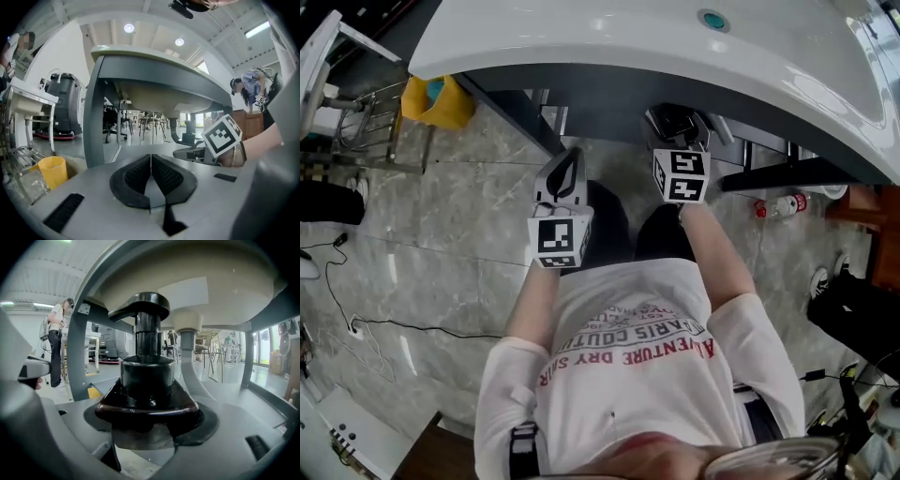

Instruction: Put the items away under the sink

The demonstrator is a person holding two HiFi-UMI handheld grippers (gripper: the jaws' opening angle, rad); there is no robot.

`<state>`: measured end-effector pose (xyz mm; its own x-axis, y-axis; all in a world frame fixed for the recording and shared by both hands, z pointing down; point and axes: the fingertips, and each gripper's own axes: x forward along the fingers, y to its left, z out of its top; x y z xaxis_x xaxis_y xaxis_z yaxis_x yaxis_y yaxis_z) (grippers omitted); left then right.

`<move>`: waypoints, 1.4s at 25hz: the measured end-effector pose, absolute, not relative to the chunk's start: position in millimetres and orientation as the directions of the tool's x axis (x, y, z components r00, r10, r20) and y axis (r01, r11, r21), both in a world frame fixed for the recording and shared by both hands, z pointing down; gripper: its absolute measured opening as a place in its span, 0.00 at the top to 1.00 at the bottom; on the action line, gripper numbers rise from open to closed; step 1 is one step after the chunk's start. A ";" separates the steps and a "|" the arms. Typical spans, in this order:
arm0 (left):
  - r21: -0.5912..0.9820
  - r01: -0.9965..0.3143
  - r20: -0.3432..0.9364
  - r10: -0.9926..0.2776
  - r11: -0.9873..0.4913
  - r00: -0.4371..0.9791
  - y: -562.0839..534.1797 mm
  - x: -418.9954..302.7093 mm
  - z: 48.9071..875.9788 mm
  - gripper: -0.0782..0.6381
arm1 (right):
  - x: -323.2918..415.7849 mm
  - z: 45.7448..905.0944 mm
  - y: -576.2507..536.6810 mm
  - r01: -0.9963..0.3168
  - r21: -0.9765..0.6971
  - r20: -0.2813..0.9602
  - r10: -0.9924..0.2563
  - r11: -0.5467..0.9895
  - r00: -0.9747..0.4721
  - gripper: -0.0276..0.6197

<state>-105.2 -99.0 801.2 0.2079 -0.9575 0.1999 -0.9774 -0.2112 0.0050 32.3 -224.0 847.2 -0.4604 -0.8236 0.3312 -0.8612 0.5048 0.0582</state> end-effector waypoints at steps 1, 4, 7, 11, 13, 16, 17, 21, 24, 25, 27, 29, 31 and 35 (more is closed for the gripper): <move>0.012 -0.978 0.201 -0.957 -0.210 0.208 -101.3 -109.6 802.2 0.85 | 29.4 848.3 -232.8 -0.869 0.066 0.331 -0.832 0.490 -0.445 0.37; 0.022 -0.976 0.207 -0.954 -0.219 0.218 -105.9 -119.5 806.5 0.85 | 23.7 855.8 -252.6 -0.891 0.070 0.344 -0.849 0.449 -0.401 0.37; 0.020 -0.975 0.208 -0.953 -0.223 0.222 -111.2 -126.7 811.0 0.85 | 23.3 863.7 -265.2 -0.914 0.062 0.358 -0.864 0.401 -0.355 0.37; 0.052 -0.972 0.214 -0.948 -0.231 0.237 -114.9 -128.8 817.2 0.85 | 27.7 870.5 -273.5 -0.937 0.067 0.370 -0.881 0.343 -0.296 0.37; 0.059 -0.969 0.216 -0.945 -0.239 0.246 -116.6 -128.7 818.7 0.85 | 29.4 870.8 -277.0 -0.946 0.072 0.367 -0.891 0.315 -0.268 0.37; 0.064 -0.967 0.221 -0.942 -0.245 0.253 -120.1 -130.3 821.2 0.85 | 31.6 872.5 -286.3 -0.964 0.058 0.389 -0.895 0.259 -0.217 0.37; 0.066 -0.967 0.221 -0.941 -0.247 0.255 -120.8 -130.2 822.1 0.85 | 32.7 873.0 -289.0 -0.970 0.056 0.395 -0.897 0.238 -0.198 0.37; 0.075 -0.965 0.225 -0.938 -0.253 0.263 -122.0 -128.0 826.5 0.85 | 36.9 873.1 -293.4 -0.983 0.077 0.383 -0.916 0.165 -0.124 0.37; 0.086 -0.963 0.235 -0.934 -0.254 0.268 -122.0 -125.8 829.4 0.85 | 37.8 872.9 -296.5 -0.984 0.098 0.364 -0.926 0.148 -0.103 0.37; 0.089 -0.963 0.238 -0.933 -0.255 0.269 -121.3 -125.2 830.3 0.85 | 36.8 872.4 -296.1 -0.983 0.093 0.360 -0.926 0.158 -0.115 0.37; 0.093 -0.962 0.244 -0.931 -0.255 0.271 -119.4 -123.8 832.0 0.85 | 34.3 870.4 -291.8 -0.980 0.056 0.362 -0.919 0.190 -0.157 0.37; 0.093 -0.962 0.246 -0.930 -0.257 0.272 -118.5 -121.4 831.9 0.85 | 33.7 867.0 -287.0 -0.977 0.005 0.358 -0.912 0.215 -0.199 0.37; 0.090 -0.962 0.243 -0.930 -0.260 0.274 -118.8 -117.3 830.3 0.85 | 34.7 863.3 -281.3 -0.972 -0.021 0.350 -0.909 0.236 -0.228 0.37; 0.092 -0.959 0.230 -0.931 -0.269 0.283 -118.2 -103.1 824.6 0.85 | 42.1 855.8 -254.7 -0.960 -0.033 0.325 -0.905 0.278 -0.273 0.37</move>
<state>-103.1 -118.2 824.6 0.2835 -0.9311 0.2296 -0.9587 -0.2692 0.0919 42.1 -254.7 855.8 -0.2731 -0.9054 0.3252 -0.9601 0.2777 -0.0331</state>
